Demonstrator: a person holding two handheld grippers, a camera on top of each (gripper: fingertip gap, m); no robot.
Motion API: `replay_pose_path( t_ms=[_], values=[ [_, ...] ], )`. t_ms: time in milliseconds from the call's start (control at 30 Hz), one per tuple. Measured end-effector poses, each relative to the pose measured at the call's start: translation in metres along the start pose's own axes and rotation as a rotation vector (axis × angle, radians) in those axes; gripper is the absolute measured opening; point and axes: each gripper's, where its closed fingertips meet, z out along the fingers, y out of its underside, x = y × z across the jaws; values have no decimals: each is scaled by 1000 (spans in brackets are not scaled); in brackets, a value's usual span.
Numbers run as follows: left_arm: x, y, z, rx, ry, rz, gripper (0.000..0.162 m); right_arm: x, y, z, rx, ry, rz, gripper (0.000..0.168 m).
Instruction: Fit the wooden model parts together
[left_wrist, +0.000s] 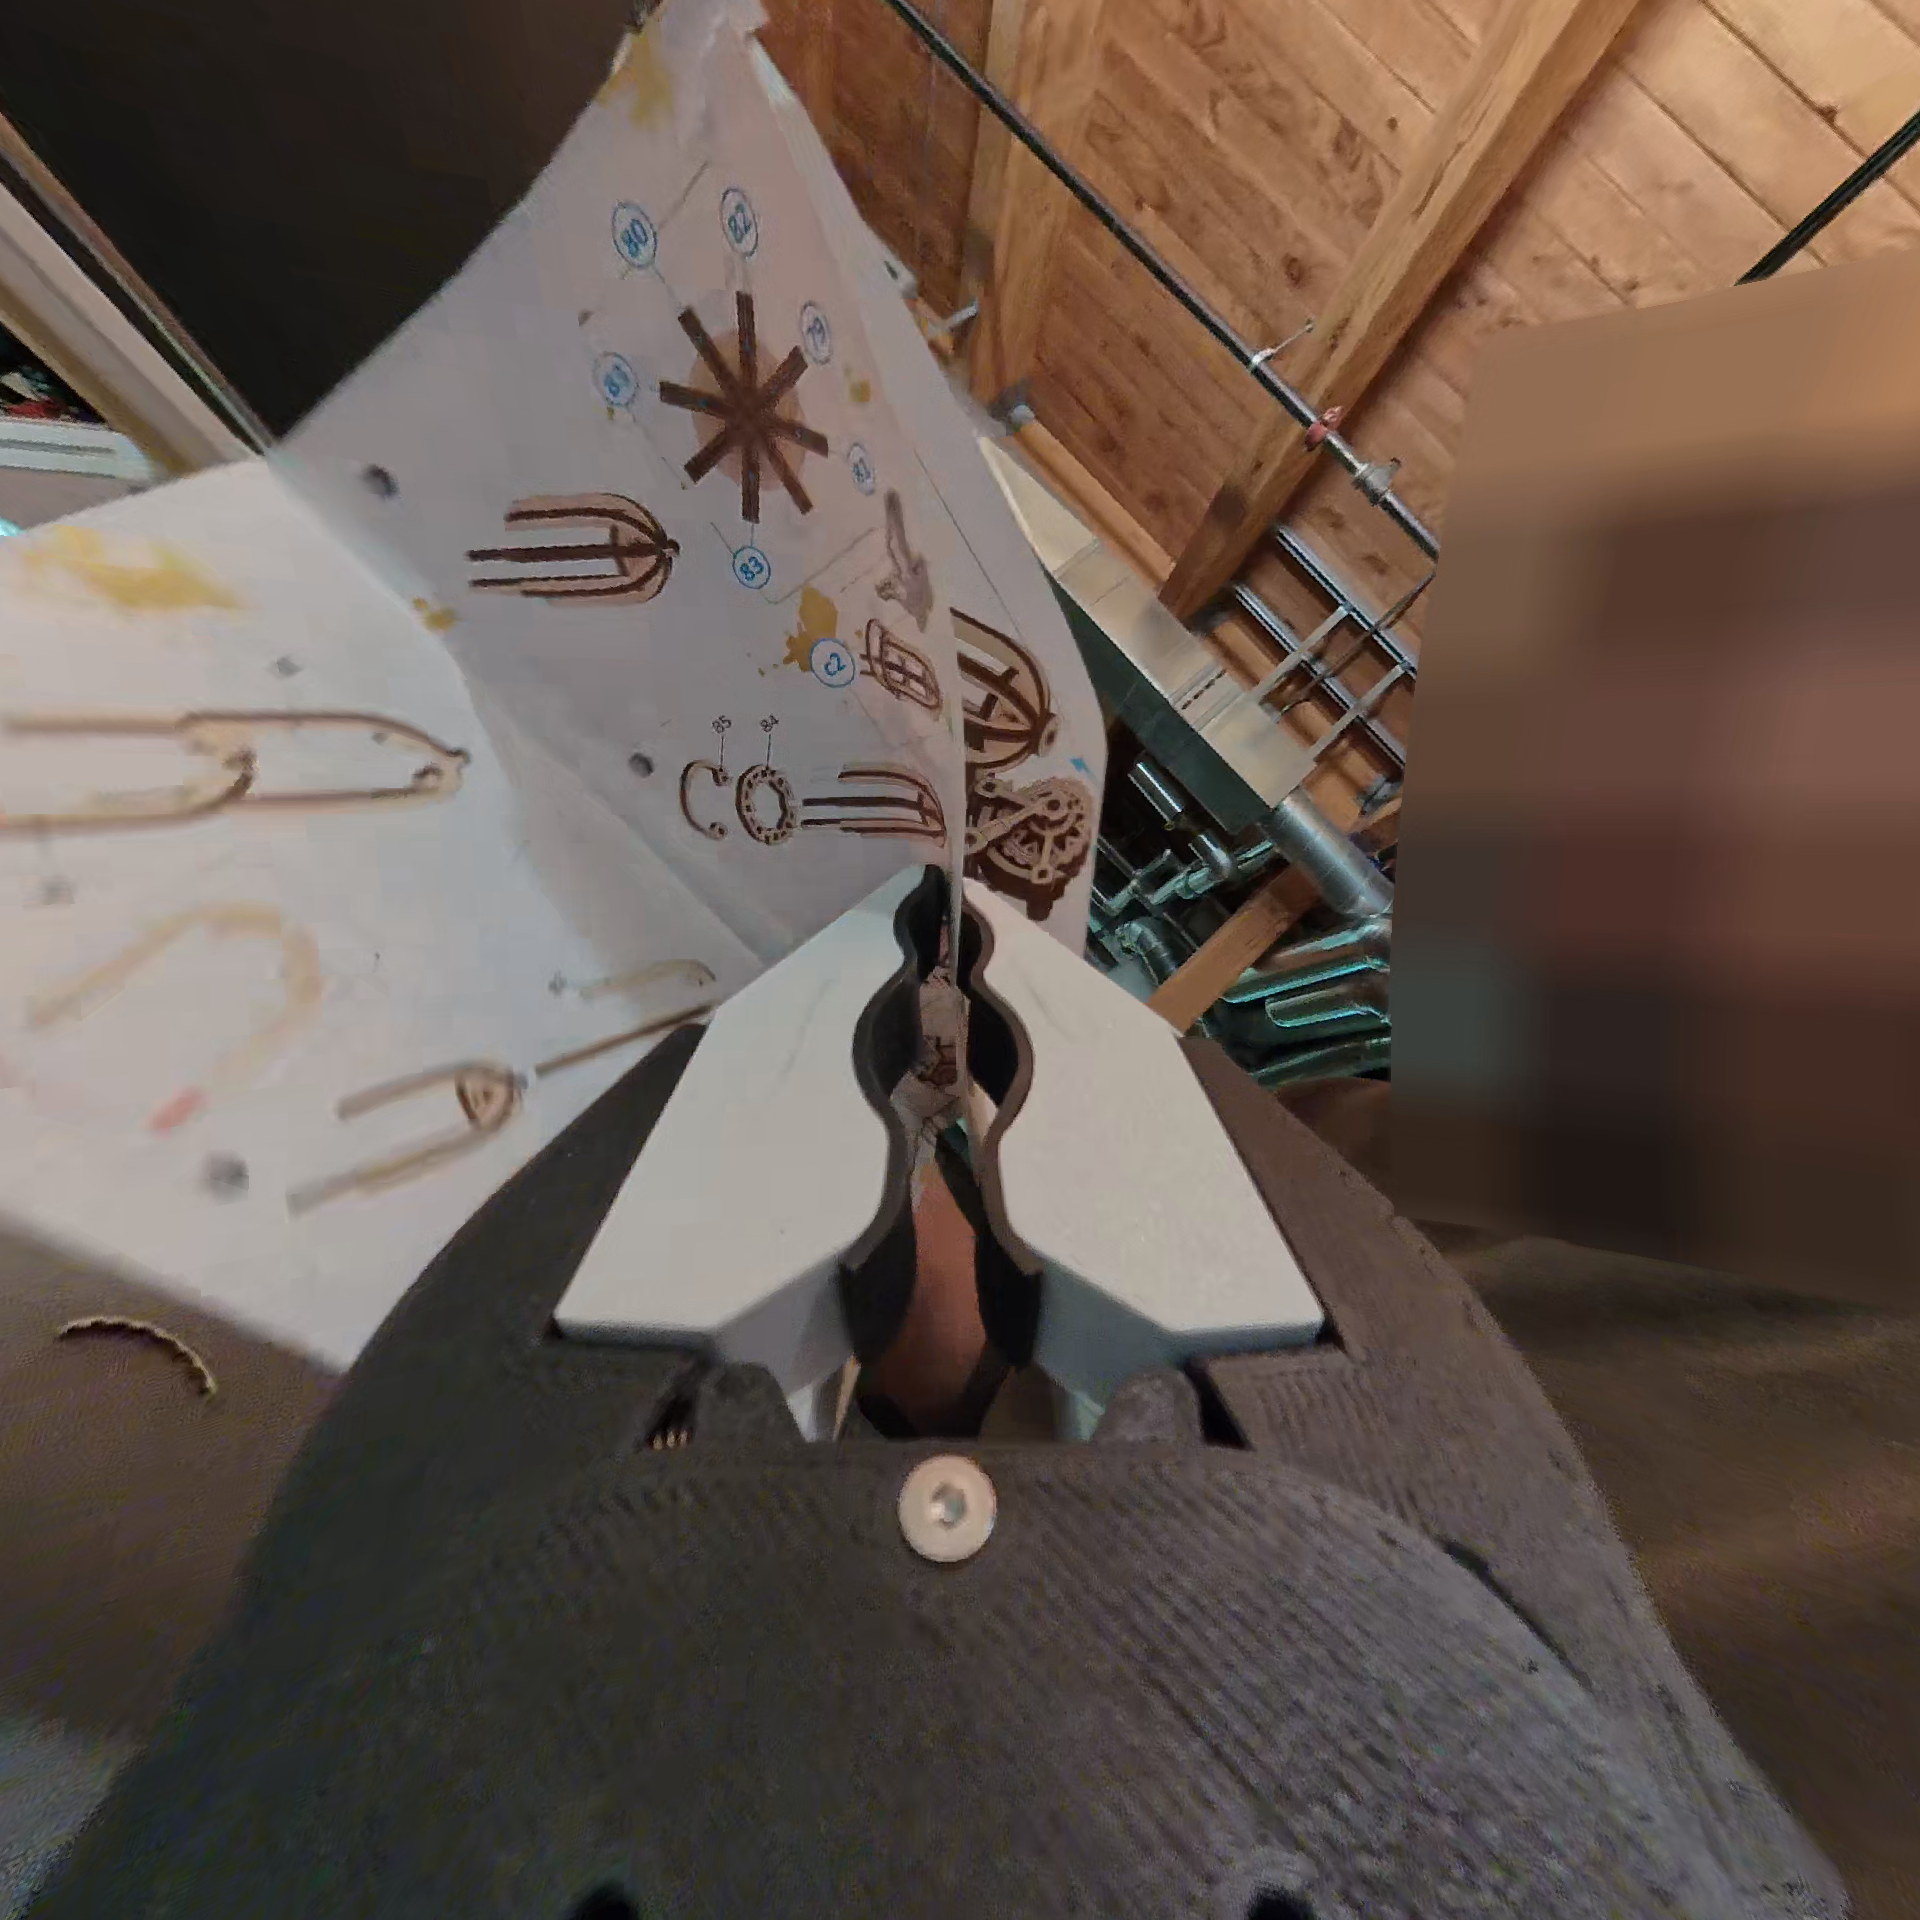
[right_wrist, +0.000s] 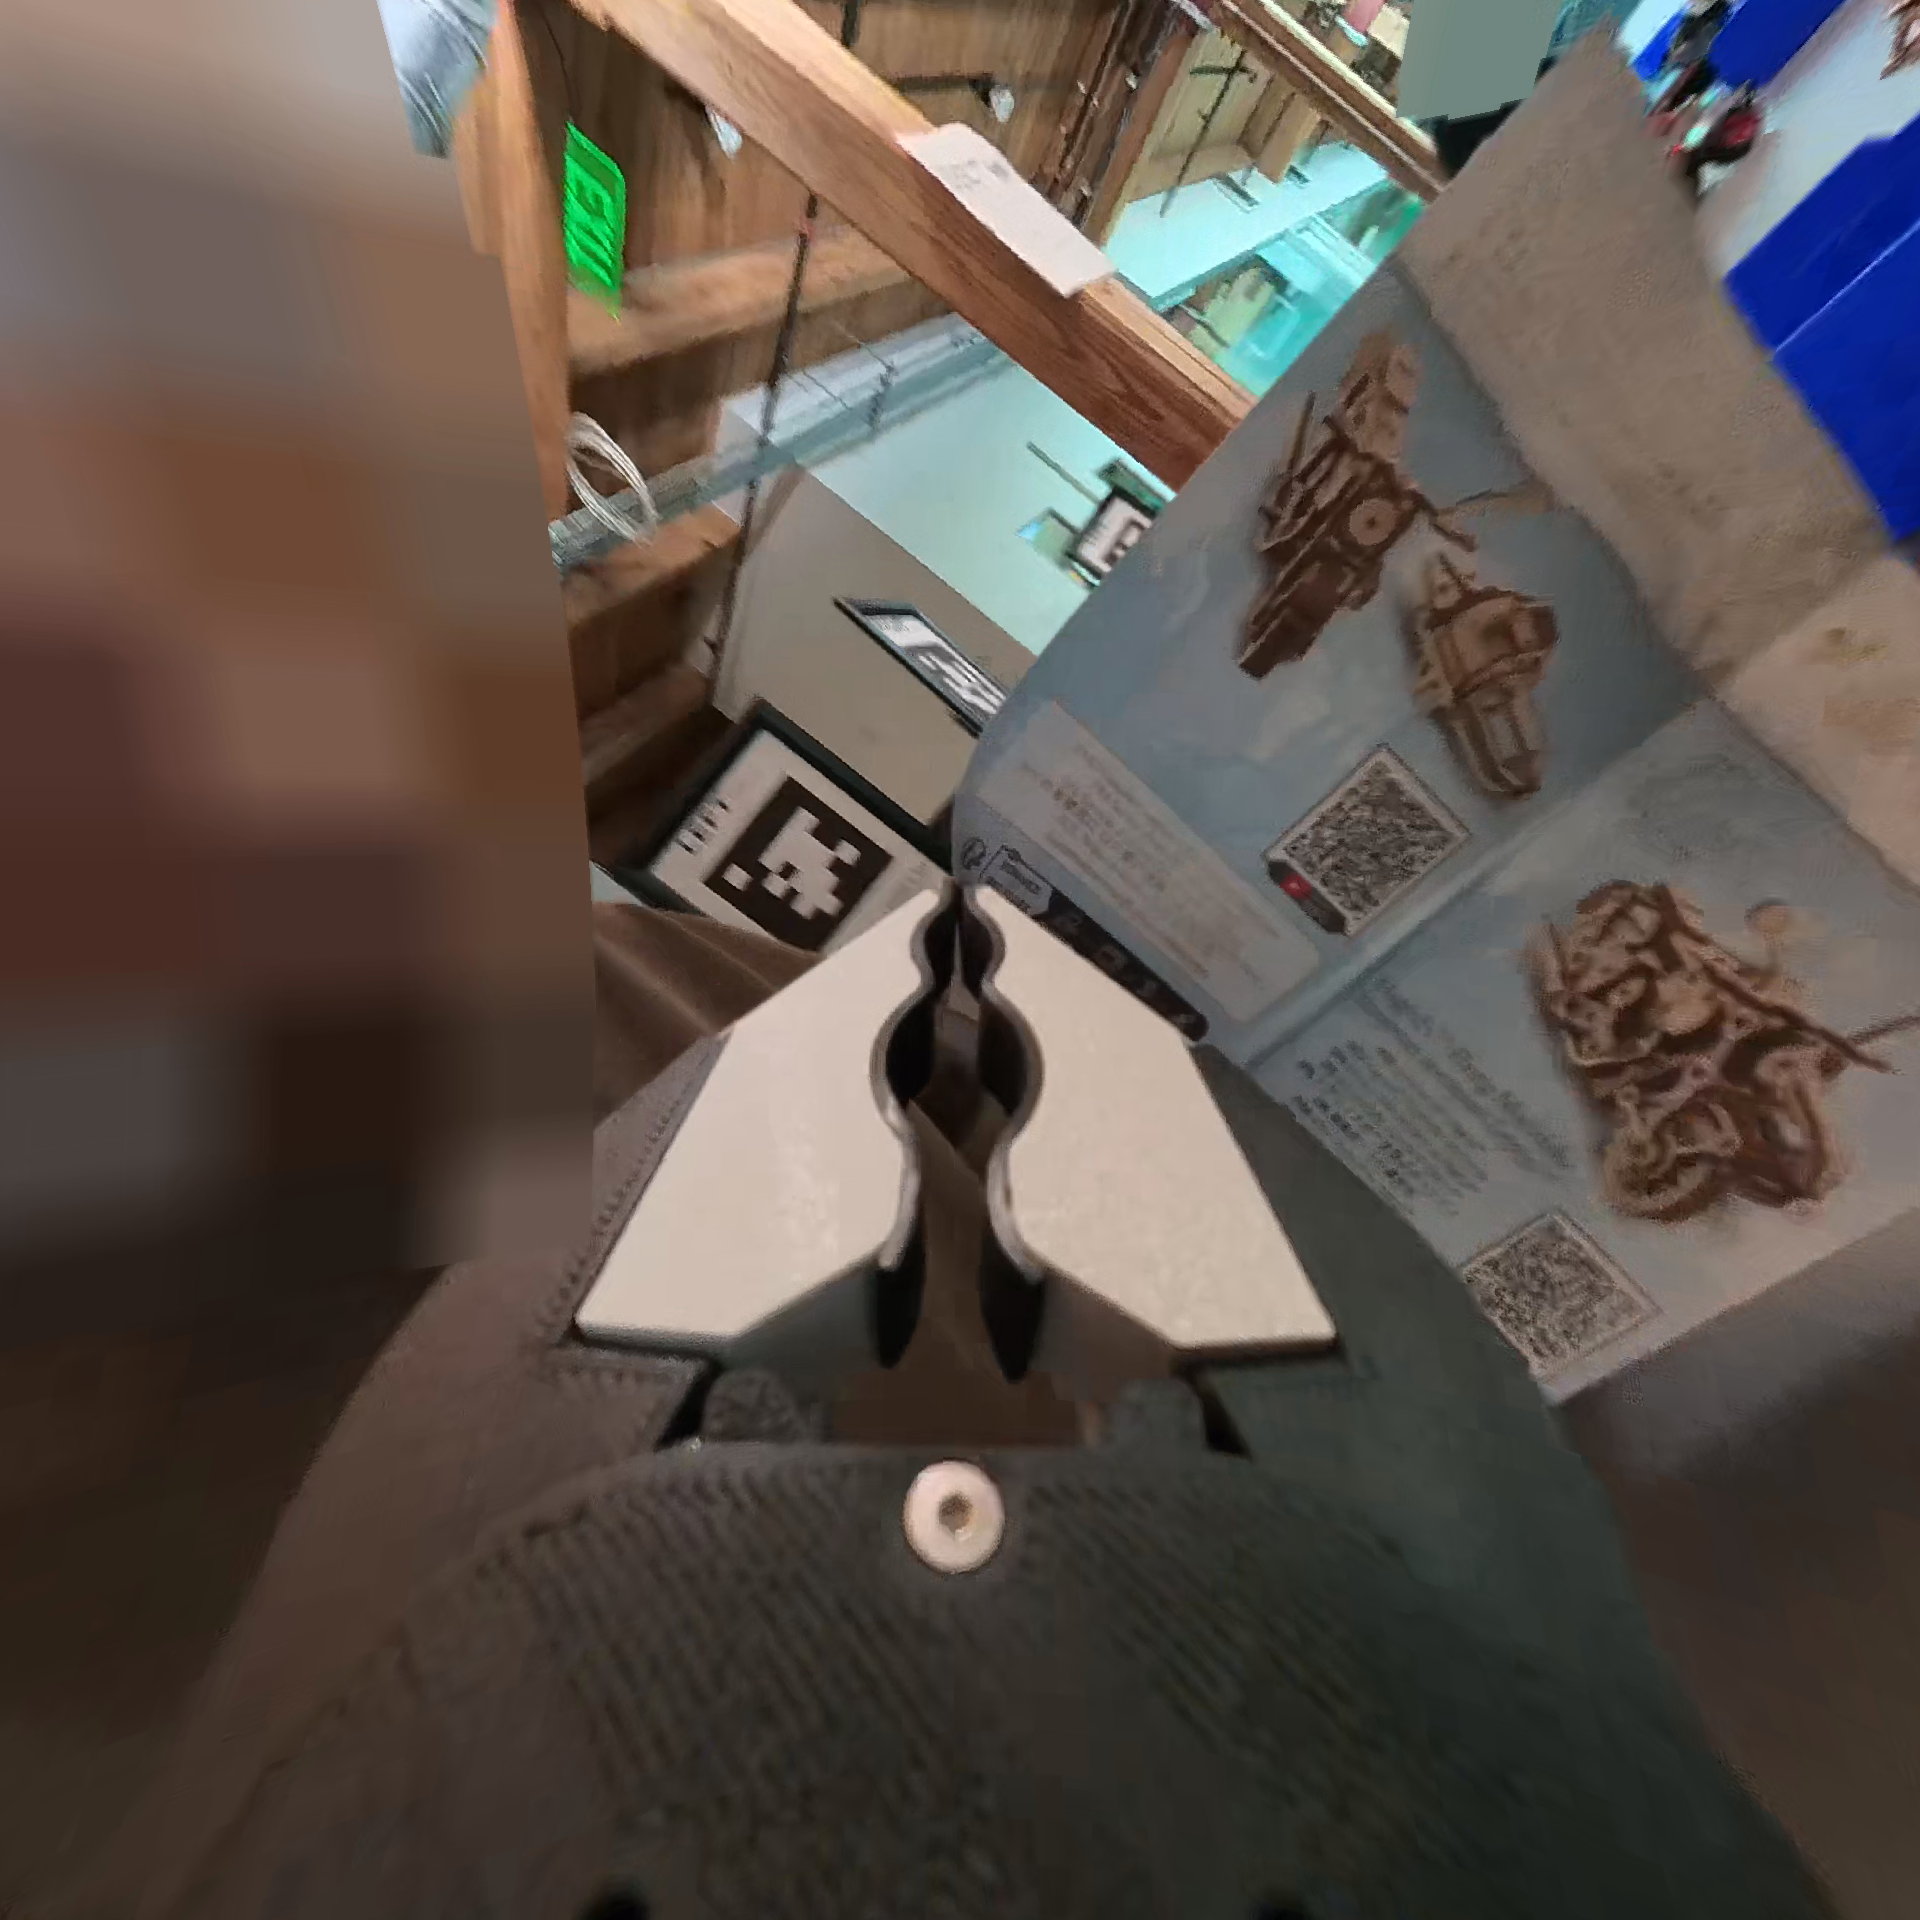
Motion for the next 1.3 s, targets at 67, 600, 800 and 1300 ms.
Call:
replay_pose_path(
  t_ms=[67, 600, 800, 1300],
  values=[
    [-3, -2, -1, 8, -10, -11, 0, -4, 6, 6, -61, 64, -122, 0],
    [-5, 0, 0, 17, 2, -64, 0, -18, 16, 16, -197, 236, -404, 0],
    [-7, -1, -1, 19, -10, -63, 0, -19, 16, 15, -202, 245, -423, 0],
    [-14, -2, -3, 27, -57, -46, 2, -4, 13, 11, -195, 324, -442, 0]
  ],
)
